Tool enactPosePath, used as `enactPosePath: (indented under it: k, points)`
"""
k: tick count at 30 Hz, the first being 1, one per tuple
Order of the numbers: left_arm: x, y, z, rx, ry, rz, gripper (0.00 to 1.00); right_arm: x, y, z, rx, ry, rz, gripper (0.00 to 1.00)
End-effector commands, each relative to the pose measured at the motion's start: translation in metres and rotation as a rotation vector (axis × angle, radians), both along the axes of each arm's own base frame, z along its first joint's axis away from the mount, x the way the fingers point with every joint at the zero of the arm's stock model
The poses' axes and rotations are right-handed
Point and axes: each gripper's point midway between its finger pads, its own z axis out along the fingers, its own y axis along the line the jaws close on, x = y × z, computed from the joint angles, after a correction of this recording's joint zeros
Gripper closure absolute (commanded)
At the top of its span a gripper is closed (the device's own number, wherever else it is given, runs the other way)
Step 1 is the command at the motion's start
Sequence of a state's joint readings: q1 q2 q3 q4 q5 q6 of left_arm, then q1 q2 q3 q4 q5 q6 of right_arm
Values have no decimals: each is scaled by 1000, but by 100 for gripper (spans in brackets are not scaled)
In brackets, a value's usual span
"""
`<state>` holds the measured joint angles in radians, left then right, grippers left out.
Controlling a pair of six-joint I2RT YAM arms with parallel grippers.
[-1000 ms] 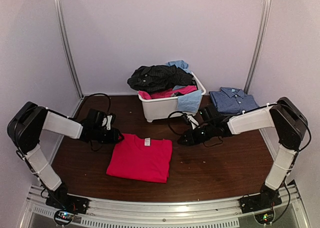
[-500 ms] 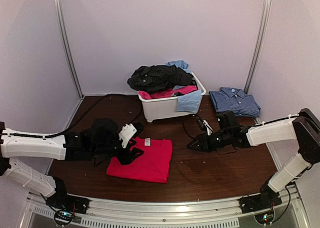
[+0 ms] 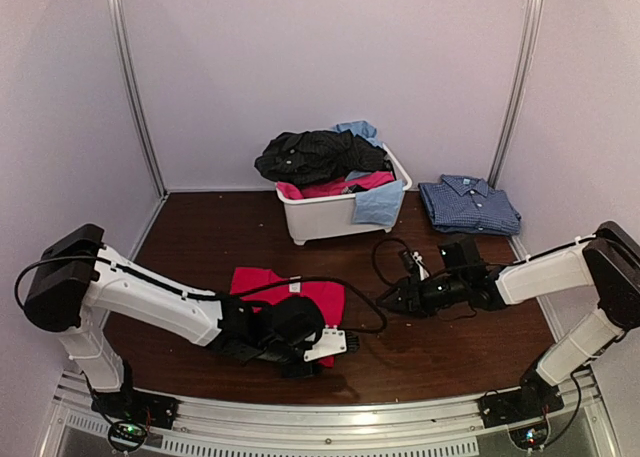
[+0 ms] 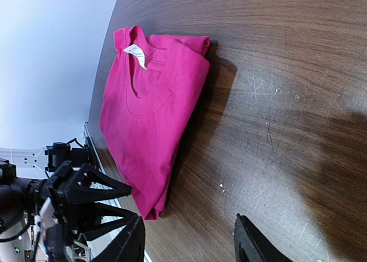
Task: Fold and stack the mixed laundry pile
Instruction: Pick up the square-folded T-shirt from the center of the board, then pass from the left arm to the right
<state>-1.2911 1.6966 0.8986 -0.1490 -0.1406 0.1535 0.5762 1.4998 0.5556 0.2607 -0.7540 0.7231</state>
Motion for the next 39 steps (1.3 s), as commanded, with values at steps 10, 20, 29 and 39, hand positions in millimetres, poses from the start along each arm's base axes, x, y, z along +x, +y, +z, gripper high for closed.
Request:
enactPosePath:
  k: [10, 20, 29, 39]
  points:
    - [16, -40, -6, -21, -87, -21, 100, -3, 9, 5, 97, 49, -14, 28]
    - [30, -81, 61, -344, -73, 29, 100, -5, 35, -3, 157, 132, -20, 22]
    - [31, -88, 65, -383, -62, 36, 100, -6, 60, -9, 239, 224, -41, 24]
    - [25, -90, 73, -424, -37, 11, 100, -2, 87, -18, 317, 309, -72, 45]
